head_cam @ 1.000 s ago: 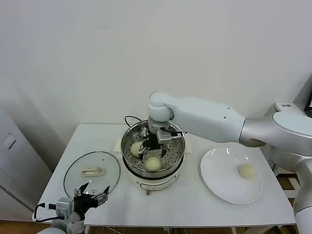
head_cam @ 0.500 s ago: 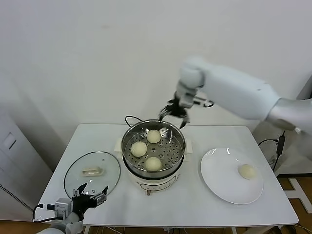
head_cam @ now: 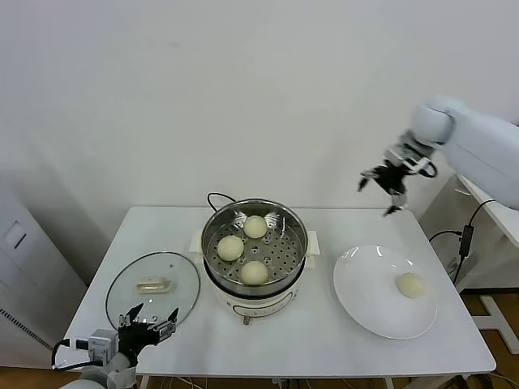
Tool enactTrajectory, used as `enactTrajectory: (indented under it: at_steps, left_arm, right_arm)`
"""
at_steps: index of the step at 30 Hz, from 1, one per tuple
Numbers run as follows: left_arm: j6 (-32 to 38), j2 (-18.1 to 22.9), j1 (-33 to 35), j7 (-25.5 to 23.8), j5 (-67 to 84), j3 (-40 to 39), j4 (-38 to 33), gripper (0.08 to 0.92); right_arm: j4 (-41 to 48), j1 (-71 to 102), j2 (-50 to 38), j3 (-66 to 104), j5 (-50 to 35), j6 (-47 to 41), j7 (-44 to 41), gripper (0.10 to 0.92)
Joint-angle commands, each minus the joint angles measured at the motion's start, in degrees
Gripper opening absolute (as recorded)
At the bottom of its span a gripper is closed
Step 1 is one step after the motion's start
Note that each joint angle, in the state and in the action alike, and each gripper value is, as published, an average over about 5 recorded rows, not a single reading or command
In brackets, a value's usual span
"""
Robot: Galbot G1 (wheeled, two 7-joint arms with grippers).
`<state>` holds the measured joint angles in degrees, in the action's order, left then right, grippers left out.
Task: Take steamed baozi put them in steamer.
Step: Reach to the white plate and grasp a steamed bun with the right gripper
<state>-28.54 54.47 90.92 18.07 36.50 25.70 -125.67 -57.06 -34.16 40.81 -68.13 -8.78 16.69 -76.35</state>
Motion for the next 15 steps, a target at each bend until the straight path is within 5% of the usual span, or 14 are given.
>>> enactTrajectory:
  at_steps: [1, 15]
  left_arm:
    - [0.0, -0.17, -0.04, -0.02, 0.13, 0.3, 0.04, 0.823]
    - [-0.16, -0.33, -0.47, -0.01, 0.2, -0.02, 0.02, 0.823]
  right_arm:
    - [2.83, 8.78, -10.61, 4.44, 1.33, -4.62, -0.6, 0.823]
    - [7.93, 27.72, -8.63, 21.94, 11.81, 1.2, 2.45, 0.823]
